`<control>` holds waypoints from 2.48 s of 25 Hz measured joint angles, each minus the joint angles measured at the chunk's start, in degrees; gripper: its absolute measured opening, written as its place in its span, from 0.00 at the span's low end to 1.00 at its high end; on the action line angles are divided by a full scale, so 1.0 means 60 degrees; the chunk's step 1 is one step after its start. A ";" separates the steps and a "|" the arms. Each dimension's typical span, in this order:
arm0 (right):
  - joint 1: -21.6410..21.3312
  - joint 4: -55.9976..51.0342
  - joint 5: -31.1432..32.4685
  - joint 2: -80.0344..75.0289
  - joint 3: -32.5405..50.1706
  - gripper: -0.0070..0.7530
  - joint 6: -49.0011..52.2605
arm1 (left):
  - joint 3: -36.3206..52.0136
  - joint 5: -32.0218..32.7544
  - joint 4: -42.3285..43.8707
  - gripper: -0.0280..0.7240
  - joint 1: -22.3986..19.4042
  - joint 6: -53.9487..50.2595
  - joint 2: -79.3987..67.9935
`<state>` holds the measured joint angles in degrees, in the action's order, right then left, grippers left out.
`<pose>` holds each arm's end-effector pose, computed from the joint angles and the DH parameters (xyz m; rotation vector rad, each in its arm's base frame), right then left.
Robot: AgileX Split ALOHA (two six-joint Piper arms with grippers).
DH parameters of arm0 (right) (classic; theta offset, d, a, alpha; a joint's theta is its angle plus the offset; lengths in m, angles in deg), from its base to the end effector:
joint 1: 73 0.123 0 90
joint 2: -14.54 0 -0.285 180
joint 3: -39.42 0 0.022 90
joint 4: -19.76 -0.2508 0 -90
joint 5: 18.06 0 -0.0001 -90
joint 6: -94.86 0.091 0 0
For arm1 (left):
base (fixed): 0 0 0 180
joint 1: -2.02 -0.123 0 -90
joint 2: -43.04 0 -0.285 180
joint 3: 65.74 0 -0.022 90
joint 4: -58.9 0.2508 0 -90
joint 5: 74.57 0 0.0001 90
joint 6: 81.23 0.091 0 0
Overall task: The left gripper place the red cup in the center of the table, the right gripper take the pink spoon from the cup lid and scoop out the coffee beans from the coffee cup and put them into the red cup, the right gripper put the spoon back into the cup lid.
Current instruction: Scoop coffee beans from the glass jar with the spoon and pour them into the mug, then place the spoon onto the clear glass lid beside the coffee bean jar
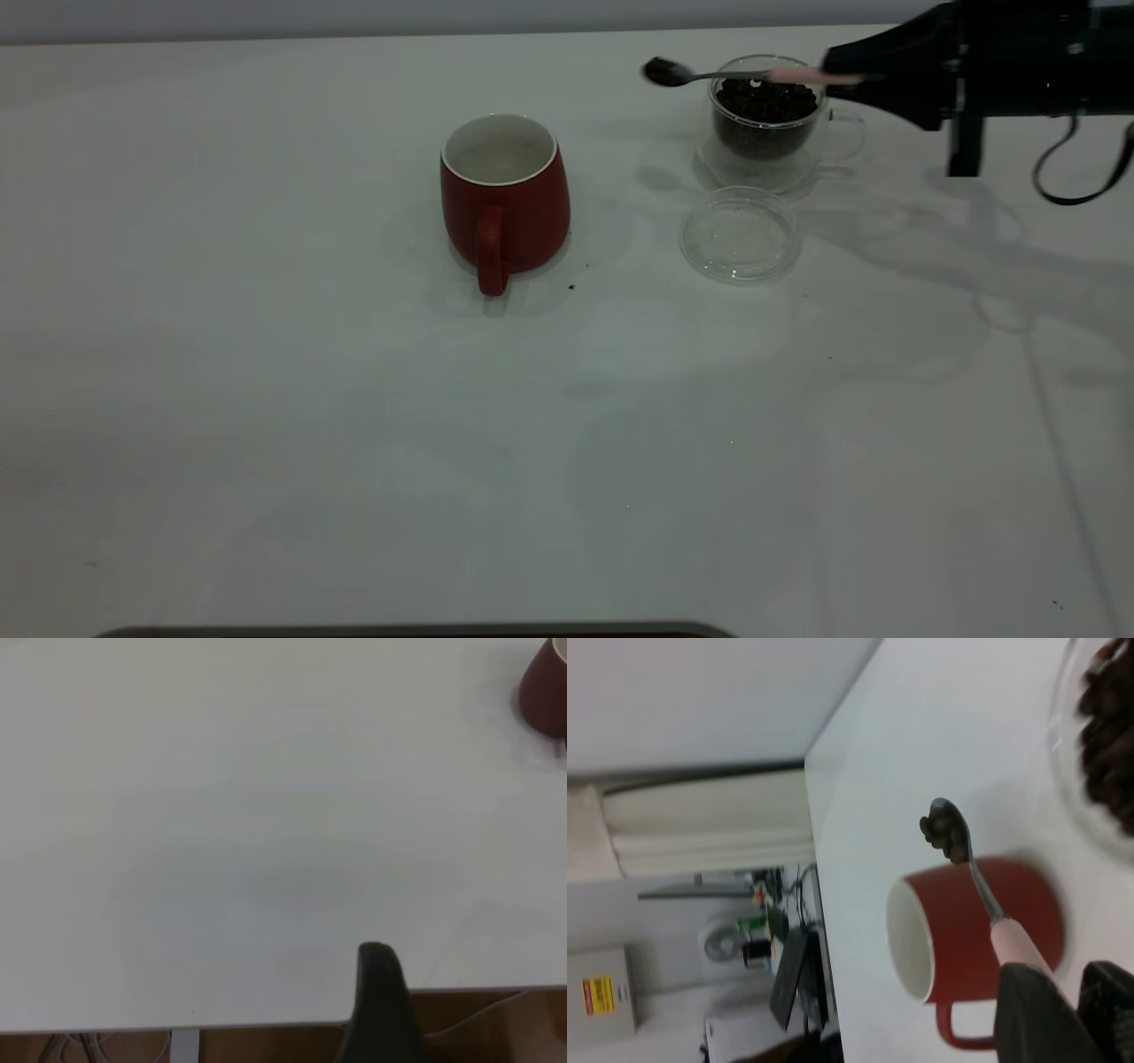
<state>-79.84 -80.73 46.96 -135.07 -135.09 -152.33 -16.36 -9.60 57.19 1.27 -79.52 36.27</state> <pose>0.4080 0.0328 0.0205 0.4831 2.2751 1.6239 -0.0091 -0.0026 0.2675 0.0205 2.1135 -0.0105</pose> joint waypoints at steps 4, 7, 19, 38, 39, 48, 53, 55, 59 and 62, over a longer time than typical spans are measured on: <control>0.0604 -0.0030 0.0000 0.0000 0.0000 0.16 -0.0002 | 0.0000 0.0000 0.0000 0.82 0.0000 0.0000 0.0000; 0.1034 -0.0063 0.0000 0.0000 0.0000 0.16 -0.0002 | 0.0000 0.0000 0.0000 0.82 0.0000 0.0000 0.0000; 0.1816 -0.0235 0.0008 0.0000 0.0000 0.16 -0.0352 | 0.0000 0.0000 0.0000 0.82 0.0000 -0.0022 0.0000; 0.1816 -0.0285 -0.0695 0.0000 0.0000 0.16 -0.6158 | 0.0000 0.0000 -0.0004 0.82 0.0000 -0.0014 0.0000; 0.1816 -0.0294 -0.0704 0.0000 0.0000 0.16 -0.6224 | 0.0000 0.0000 -0.0004 0.82 0.0000 -0.0014 0.0000; 0.1405 -0.0244 -0.0048 0.0603 0.0204 0.16 -0.4569 | 0.0000 0.0000 -0.0004 0.82 0.0000 -0.0005 0.0000; 0.0325 -0.0326 0.0029 0.1787 0.1720 0.16 -0.3053 | 0.0000 0.0000 -0.0004 0.82 0.0000 -0.0005 0.0000; -0.0141 -0.0335 0.0029 0.2084 0.2690 0.16 -0.2757 | 0.0000 0.0000 -0.0004 0.82 0.0000 -0.0005 0.0000; -0.0812 -0.0345 -0.0430 0.2143 0.3926 0.16 -0.2563 | 0.0000 0.0000 -0.0004 0.82 0.0000 -0.0005 0.0000; -0.1079 -0.0378 -0.0862 0.1989 0.4301 0.16 -0.2411 | 0.0000 0.0000 -0.0004 0.82 0.0000 -0.0005 0.0000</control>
<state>-86.31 -83.00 41.79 -123.14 -109.29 -166.79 -16.36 -9.60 57.16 1.27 -79.55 36.27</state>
